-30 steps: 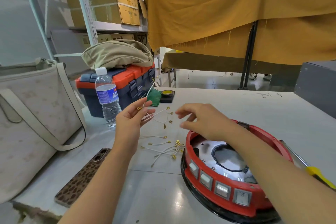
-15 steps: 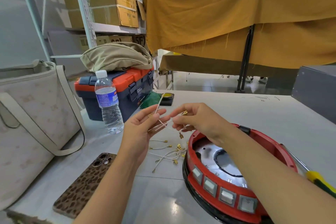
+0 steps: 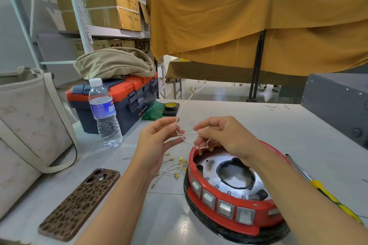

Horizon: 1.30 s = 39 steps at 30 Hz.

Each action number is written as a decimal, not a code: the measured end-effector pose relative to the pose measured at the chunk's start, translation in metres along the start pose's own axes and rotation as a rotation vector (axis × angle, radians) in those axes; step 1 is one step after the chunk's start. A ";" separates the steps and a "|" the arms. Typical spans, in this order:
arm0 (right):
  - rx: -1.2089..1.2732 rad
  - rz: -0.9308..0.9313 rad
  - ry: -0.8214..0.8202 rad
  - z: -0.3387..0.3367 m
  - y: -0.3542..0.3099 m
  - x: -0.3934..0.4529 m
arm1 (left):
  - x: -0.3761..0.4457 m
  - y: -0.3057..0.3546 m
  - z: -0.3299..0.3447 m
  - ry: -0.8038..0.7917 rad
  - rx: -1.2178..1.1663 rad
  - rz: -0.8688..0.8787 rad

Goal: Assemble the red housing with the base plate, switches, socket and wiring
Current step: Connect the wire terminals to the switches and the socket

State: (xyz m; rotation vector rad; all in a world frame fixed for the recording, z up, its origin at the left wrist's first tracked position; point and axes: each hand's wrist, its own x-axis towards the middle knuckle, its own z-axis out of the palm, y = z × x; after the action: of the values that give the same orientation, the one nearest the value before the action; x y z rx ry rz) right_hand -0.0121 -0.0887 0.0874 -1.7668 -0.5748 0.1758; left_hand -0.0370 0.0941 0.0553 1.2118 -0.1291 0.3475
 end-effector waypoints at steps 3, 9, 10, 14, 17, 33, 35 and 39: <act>-0.019 0.008 0.025 -0.010 0.002 -0.010 | -0.001 -0.004 0.011 -0.013 -0.001 -0.022; 0.026 0.025 0.096 -0.028 0.008 -0.028 | -0.004 -0.013 0.030 -0.027 -0.042 -0.081; 0.037 0.030 0.105 -0.031 0.009 -0.031 | -0.004 -0.014 0.033 -0.022 -0.046 -0.095; 0.086 0.048 0.176 -0.040 0.011 -0.039 | -0.007 -0.019 0.041 -0.017 -0.040 -0.130; 0.131 0.074 0.232 -0.046 0.013 -0.043 | -0.009 -0.021 0.044 -0.043 -0.022 -0.127; 0.016 0.125 0.112 -0.067 0.020 -0.064 | -0.005 -0.009 0.048 -0.419 0.270 -0.206; -0.006 0.129 0.098 -0.068 0.022 -0.065 | -0.002 -0.008 0.049 -0.467 0.217 -0.259; 0.002 0.125 0.070 -0.070 0.024 -0.066 | 0.001 -0.011 0.051 -0.476 0.161 -0.305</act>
State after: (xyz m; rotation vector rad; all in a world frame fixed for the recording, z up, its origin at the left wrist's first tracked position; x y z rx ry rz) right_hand -0.0341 -0.1844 0.0724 -1.8009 -0.4143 0.2004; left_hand -0.0278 0.0436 0.0634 1.4340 -0.3273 -0.2059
